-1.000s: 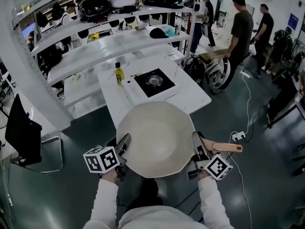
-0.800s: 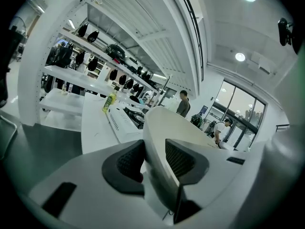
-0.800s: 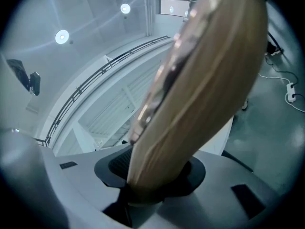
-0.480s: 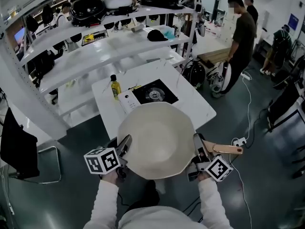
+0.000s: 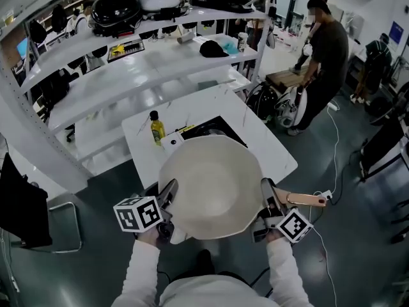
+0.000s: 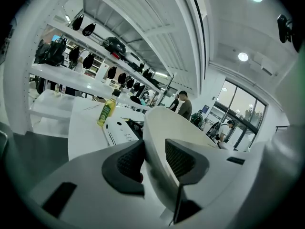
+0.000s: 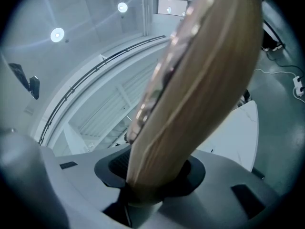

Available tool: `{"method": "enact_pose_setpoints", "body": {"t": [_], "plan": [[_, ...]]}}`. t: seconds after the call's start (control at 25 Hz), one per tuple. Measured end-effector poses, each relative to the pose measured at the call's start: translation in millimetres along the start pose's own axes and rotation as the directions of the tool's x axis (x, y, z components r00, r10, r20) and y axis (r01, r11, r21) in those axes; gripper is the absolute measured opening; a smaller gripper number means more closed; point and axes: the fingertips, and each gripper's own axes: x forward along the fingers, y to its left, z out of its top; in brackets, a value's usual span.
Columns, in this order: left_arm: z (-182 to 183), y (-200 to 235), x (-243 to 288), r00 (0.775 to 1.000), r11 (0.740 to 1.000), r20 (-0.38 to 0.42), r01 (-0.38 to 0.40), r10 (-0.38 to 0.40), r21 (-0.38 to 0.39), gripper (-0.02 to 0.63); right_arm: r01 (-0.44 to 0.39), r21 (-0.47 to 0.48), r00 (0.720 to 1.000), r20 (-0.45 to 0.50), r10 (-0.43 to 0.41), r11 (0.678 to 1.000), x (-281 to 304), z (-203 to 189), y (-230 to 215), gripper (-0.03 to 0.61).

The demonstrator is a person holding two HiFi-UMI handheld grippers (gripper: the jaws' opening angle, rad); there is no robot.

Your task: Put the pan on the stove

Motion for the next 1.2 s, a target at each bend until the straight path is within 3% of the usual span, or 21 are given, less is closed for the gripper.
{"method": "enact_pose_setpoints", "body": {"t": [0.68, 1.2], "plan": [[28.9, 7.1, 41.4, 1.000, 1.000, 0.015, -0.011, 0.011, 0.010, 0.146, -0.057, 0.010, 0.998, 0.002, 0.057, 0.998, 50.1, 20.4, -11.3, 0.175], [50.1, 15.3, 103.1, 0.997, 0.997, 0.030, -0.077, 0.077, -0.010, 0.146, -0.058, 0.040, 0.997, -0.055, 0.061, 0.997, 117.1, 48.7, -56.1, 0.173]]}}
